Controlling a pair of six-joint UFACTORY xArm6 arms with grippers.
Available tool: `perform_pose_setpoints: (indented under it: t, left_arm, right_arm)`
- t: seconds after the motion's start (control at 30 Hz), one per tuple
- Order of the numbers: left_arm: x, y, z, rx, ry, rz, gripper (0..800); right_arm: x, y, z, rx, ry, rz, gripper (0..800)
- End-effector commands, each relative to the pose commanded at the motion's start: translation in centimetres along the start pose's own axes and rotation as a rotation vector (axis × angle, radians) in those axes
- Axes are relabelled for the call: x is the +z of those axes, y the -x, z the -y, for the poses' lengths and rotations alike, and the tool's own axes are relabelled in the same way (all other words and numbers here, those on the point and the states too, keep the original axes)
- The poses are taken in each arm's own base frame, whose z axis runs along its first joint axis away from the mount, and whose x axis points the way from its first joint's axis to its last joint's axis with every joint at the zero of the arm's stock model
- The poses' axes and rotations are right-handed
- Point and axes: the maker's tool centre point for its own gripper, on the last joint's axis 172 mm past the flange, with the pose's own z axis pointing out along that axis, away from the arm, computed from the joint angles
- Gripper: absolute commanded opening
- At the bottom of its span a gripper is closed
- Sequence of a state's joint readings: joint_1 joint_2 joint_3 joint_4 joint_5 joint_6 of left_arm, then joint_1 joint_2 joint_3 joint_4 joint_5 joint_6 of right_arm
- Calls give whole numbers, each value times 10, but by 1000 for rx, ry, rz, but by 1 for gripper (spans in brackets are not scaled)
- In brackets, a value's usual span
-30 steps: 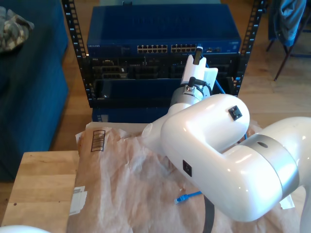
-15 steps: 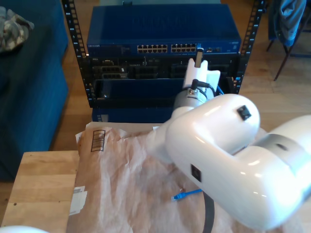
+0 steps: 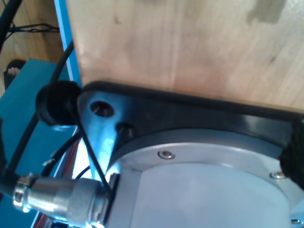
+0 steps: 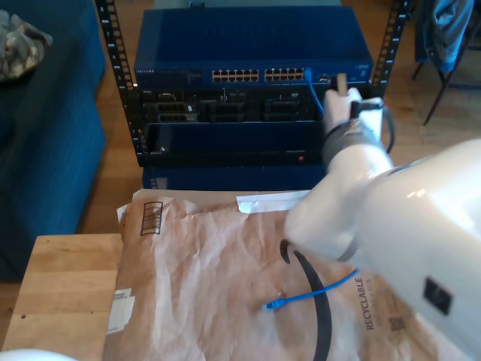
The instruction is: Grab the cable and plug it in
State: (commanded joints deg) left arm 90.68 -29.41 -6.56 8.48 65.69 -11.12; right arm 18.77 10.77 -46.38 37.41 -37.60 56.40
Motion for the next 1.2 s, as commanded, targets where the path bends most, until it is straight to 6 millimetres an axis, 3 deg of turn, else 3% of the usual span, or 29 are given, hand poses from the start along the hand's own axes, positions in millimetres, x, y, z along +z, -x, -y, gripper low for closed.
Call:
perform_pose_setpoints:
  t: [0.17,0.33,0.37,0.47,0.6,0.67,0.73,0.8,0.9,1.0,1.1,1.2]
  left_arm:
    - [0,0,0,2,-1,1,800]
    - [0,0,0,0,-1,1,800]
    - [0,0,0,2,-1,1,800]
    - [0,0,0,2,-1,1,800]
    - [0,0,0,2,-1,1,800]
    - [0,1,0,2,-1,3,800]
    - [0,0,0,2,-1,1,800]
    - [0,0,0,2,-1,1,800]
    - [0,0,0,2,-1,1,800]
    - [0,0,0,2,-1,1,800]
    - [0,0,0,2,-1,1,800]
    - [0,0,0,2,-1,1,800]
  right_arm:
    - [19,-51,-7,-125,127,66,641]
    - [23,-103,-50,-290,380,169,752]
    - [18,-110,-63,-335,441,192,799]
    - [-14,-154,-102,-424,630,211,799]
    - [-55,-207,-133,-446,799,192,799]
    - [-85,-241,-158,-407,912,175,799]
    - [-133,-275,-196,-354,1088,176,799]
    - [-176,-294,-226,-321,1241,188,799]
    - [-250,-325,-253,-269,1448,176,799]
    - [-317,-334,-269,-166,1564,161,799]
    - [-383,-337,-298,-70,1603,124,799]
    - [-423,-342,-309,-140,1620,176,799]
